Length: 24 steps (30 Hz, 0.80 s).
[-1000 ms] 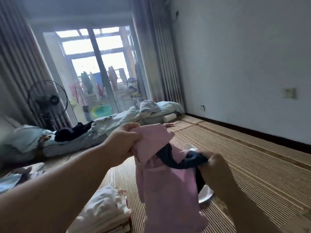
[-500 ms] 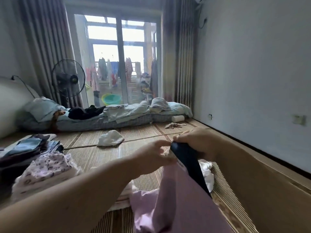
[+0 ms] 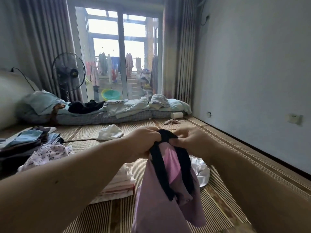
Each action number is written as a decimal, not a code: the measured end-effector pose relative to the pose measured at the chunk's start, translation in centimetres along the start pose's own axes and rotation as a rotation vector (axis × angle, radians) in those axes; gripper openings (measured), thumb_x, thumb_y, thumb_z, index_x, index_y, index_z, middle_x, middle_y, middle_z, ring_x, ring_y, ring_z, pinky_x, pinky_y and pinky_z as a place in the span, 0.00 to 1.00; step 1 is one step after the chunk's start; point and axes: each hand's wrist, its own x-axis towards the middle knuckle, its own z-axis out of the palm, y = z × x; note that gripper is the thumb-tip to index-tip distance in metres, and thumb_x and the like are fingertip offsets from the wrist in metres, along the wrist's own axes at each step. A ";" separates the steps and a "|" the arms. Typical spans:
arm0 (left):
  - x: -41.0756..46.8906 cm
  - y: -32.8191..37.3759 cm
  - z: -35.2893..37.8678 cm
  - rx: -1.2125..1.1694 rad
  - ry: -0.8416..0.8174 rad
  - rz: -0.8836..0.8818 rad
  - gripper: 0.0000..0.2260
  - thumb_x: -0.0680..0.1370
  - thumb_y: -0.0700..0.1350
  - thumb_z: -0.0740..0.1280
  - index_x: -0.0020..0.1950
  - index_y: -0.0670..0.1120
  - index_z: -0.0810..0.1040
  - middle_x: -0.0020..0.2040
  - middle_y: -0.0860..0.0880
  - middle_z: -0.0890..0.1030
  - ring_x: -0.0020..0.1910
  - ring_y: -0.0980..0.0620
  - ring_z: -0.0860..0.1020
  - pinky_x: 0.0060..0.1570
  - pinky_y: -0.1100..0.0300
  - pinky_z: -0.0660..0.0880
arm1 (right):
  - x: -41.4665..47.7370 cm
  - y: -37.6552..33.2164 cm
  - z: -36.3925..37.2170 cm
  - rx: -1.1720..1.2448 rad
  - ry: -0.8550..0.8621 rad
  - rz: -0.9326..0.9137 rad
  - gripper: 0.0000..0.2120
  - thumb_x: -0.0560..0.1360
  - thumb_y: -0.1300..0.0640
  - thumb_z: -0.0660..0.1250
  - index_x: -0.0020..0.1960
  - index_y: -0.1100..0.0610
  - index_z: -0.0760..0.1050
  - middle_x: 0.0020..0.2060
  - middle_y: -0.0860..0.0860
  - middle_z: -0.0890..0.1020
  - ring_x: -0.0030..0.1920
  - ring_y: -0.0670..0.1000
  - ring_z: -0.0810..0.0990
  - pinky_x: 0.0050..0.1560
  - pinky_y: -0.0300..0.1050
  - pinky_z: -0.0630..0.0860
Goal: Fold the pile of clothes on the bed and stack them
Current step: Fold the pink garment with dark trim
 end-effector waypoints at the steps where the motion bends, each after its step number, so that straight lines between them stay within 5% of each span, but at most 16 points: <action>1: -0.1 -0.1 -0.5 0.043 0.008 -0.008 0.10 0.75 0.34 0.59 0.47 0.44 0.79 0.30 0.48 0.73 0.24 0.54 0.71 0.26 0.63 0.70 | -0.2 0.4 0.1 0.056 -0.063 0.042 0.04 0.74 0.57 0.71 0.46 0.57 0.80 0.41 0.57 0.82 0.41 0.54 0.80 0.47 0.50 0.78; 6: -0.4 -2.7 -2.7 0.818 0.232 0.111 0.16 0.70 0.39 0.65 0.23 0.49 0.73 0.18 0.55 0.68 0.22 0.56 0.67 0.24 0.65 0.63 | -0.7 1.8 0.2 0.229 -0.074 0.144 0.07 0.77 0.57 0.67 0.47 0.61 0.80 0.35 0.54 0.83 0.35 0.51 0.82 0.36 0.45 0.79; 11: -2.0 -5.6 -2.3 0.090 0.061 -0.235 0.08 0.76 0.36 0.62 0.39 0.41 0.78 0.34 0.44 0.79 0.31 0.49 0.78 0.33 0.59 0.75 | -1.8 3.3 0.7 0.291 -0.002 0.210 0.08 0.78 0.59 0.65 0.50 0.63 0.80 0.38 0.56 0.83 0.39 0.52 0.83 0.36 0.44 0.79; 14: -3.1 -6.9 -1.4 -0.354 -0.089 -0.361 0.09 0.81 0.40 0.59 0.46 0.38 0.76 0.38 0.41 0.79 0.35 0.47 0.78 0.41 0.54 0.74 | -2.4 4.3 1.1 0.518 -0.044 0.299 0.07 0.79 0.61 0.62 0.51 0.64 0.77 0.38 0.58 0.82 0.38 0.53 0.83 0.35 0.46 0.79; 18: -3.9 -8.5 -0.8 -0.456 -0.145 -0.409 0.09 0.81 0.44 0.60 0.51 0.39 0.76 0.36 0.42 0.76 0.34 0.47 0.75 0.36 0.55 0.75 | -3.4 6.2 2.1 0.725 -0.070 0.384 0.10 0.81 0.62 0.57 0.54 0.63 0.76 0.44 0.61 0.83 0.38 0.54 0.83 0.39 0.48 0.80; 21: -4.2 -9.7 -0.9 -0.480 -0.071 -0.376 0.10 0.80 0.46 0.63 0.57 0.42 0.77 0.44 0.39 0.81 0.40 0.42 0.79 0.42 0.50 0.77 | -4.2 7.5 3.0 0.503 -0.003 0.363 0.10 0.81 0.60 0.58 0.51 0.59 0.78 0.45 0.59 0.81 0.40 0.54 0.80 0.41 0.48 0.78; 24: -4.3 -10.6 -1.1 -0.381 -0.069 -0.223 0.10 0.76 0.48 0.68 0.57 0.49 0.80 0.49 0.40 0.83 0.44 0.43 0.81 0.41 0.51 0.79 | -5.3 7.8 3.5 0.188 -0.052 0.148 0.11 0.77 0.50 0.66 0.44 0.57 0.82 0.40 0.59 0.82 0.39 0.54 0.80 0.43 0.49 0.77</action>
